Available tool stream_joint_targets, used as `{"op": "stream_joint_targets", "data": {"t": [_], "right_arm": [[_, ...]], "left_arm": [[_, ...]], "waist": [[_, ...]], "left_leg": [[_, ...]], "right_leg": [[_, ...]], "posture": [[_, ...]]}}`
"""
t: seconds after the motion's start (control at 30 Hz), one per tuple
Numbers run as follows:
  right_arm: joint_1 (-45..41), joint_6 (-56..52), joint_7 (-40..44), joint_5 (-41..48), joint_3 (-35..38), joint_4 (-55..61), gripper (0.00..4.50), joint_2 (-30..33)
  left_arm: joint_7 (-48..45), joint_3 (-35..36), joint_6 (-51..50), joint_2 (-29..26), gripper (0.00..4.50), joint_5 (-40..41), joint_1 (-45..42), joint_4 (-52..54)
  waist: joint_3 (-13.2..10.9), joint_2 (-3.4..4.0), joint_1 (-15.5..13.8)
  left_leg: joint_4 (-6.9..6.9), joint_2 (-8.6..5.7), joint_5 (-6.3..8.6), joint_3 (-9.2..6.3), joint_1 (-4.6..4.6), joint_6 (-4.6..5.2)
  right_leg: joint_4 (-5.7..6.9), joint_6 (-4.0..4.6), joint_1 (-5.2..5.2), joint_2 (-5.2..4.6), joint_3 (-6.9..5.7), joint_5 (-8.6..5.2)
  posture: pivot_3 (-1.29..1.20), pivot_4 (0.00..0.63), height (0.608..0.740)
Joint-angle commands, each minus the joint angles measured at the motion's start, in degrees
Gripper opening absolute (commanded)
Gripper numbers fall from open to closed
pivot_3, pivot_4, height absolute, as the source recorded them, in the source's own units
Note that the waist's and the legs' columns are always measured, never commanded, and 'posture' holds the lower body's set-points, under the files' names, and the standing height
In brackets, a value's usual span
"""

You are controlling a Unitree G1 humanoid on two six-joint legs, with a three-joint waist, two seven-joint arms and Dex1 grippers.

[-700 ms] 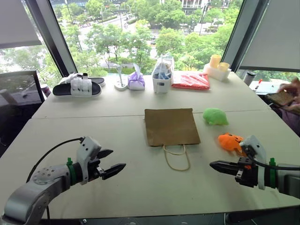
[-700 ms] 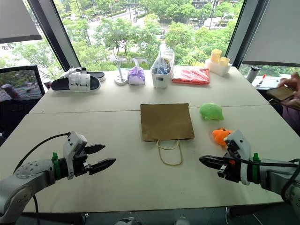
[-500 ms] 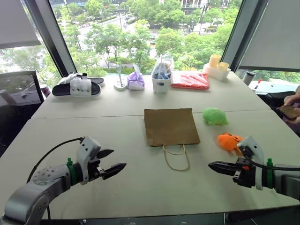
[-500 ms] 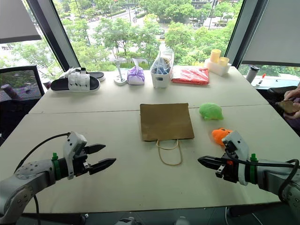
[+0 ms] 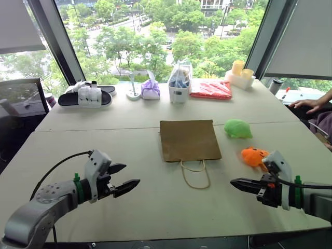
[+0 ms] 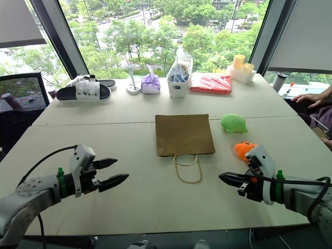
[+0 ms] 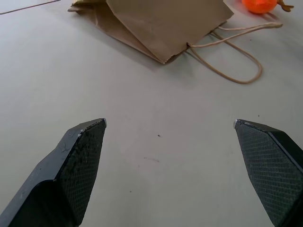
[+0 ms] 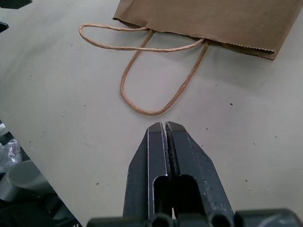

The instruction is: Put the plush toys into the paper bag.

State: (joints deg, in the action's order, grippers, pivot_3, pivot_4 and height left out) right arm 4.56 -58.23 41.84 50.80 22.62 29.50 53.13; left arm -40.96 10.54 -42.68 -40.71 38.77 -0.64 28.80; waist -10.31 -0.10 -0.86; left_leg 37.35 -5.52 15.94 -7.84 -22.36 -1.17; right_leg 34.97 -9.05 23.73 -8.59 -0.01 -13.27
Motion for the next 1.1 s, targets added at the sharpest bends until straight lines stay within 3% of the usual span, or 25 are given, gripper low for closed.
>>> {"op": "stream_joint_targets", "data": {"t": [0.03,0.13,0.27,0.37,0.5,0.7,0.8,1.03,1.1], "right_arm": [[-1.9,1.6,-1.4,-1.1,-0.3,-0.2,0.00,-1.0],[-1.9,0.9,-2.5,0.4,0.7,0.8,0.00,-2.0],[0.4,1.3,-3.5,-0.4,-0.1,2.2,0.00,-3.3],[-0.3,2.5,-5.4,-1.3,-1.1,1.5,0.00,-5.4],[-0.5,3.3,-7.7,-2.5,-2.6,2.0,0.00,-8.1],[0.9,3.7,-10.9,-3.0,-2.1,4.3,0.00,-10.4],[1.8,3.9,-11.8,-2.9,-1.9,5.1,0.00,-11.0],[0.5,4.6,-15.5,-3.4,-2.6,5.7,0.00,-13.6],[-0.6,4.7,-17.2,-3.8,-3.3,6.0,0.00,-14.6]], "left_arm": [[-2.5,1.3,2.6,-2.1,4.43,-1.1,-1.4,-1.9],[-7.1,-1.4,6.7,-5.0,4.43,-4.3,-4.2,-3.7],[-16.1,-14.5,20.8,-7.4,4.43,-17.0,-14.3,-8.9],[-20.1,-21.6,26.4,-2.0,4.43,-20.3,-22.1,-15.6],[-23.9,-31.2,40.2,10.0,4.43,-28.4,-32.5,-32.9],[-24.5,-33.4,52.8,21.9,4.43,-32.9,-43.0,-53.0],[-24.1,-32.5,56.3,24.9,3.63,-33.5,-45.9,-58.6],[-24.3,-31.1,59.3,28.3,0.20,-33.9,-49.1,-64.7],[-23.5,-29.3,57.2,29.1,0.09,-32.5,-50.0,-65.3]], "waist": [[0.0,0.00,0.1],[0.0,0.00,0.0],[0.0,0.01,-1.4],[0.0,0.00,-1.4],[0.0,-0.02,-1.5],[0.0,-0.07,-1.1],[0.0,-0.07,-1.2],[0.0,-0.07,-1.2],[0.0,-0.07,-1.2]], "left_leg": [[0.00,0.00,0.00,0.00,0.00,0.00],[0.00,0.00,-0.01,0.00,0.01,-0.02],[0.03,-0.06,-0.02,0.17,0.00,-0.04],[0.05,-0.05,-0.03,0.20,0.04,-0.04],[0.08,-0.09,-0.05,0.18,0.04,-0.04],[0.11,-0.17,-0.05,0.20,0.00,-0.04],[0.12,-0.16,-0.05,0.18,0.01,-0.04],[0.32,-0.19,-0.05,0.15,0.00,-0.03],[0.37,-0.19,-0.05,0.14,0.00,-0.03]], "right_leg": [[0.00,0.00,0.00,0.00,0.00,0.00],[0.01,0.02,0.01,0.01,0.00,0.01],[-0.02,0.09,-0.05,0.00,-0.02,-0.02],[-0.08,0.14,-0.10,-0.02,0.01,-0.01],[-0.06,0.02,-0.15,0.00,-0.03,0.05],[-0.04,0.00,-0.04,0.02,-0.04,0.07],[0.00,-0.01,-0.04,0.02,-0.04,0.07],[0.12,-0.03,-0.09,0.03,-0.05,0.07],[0.14,-0.03,-0.10,0.04,-0.05,0.07]], "posture": [[0.00,0.150,0.740],[0.00,0.150,0.740],[0.00,0.150,0.740],[0.00,0.150,0.740],[0.00,0.150,0.740],[0.00,0.150,0.740],[0.00,0.150,0.740],[0.00,0.150,0.740],[0.00,0.150,0.740]]}}
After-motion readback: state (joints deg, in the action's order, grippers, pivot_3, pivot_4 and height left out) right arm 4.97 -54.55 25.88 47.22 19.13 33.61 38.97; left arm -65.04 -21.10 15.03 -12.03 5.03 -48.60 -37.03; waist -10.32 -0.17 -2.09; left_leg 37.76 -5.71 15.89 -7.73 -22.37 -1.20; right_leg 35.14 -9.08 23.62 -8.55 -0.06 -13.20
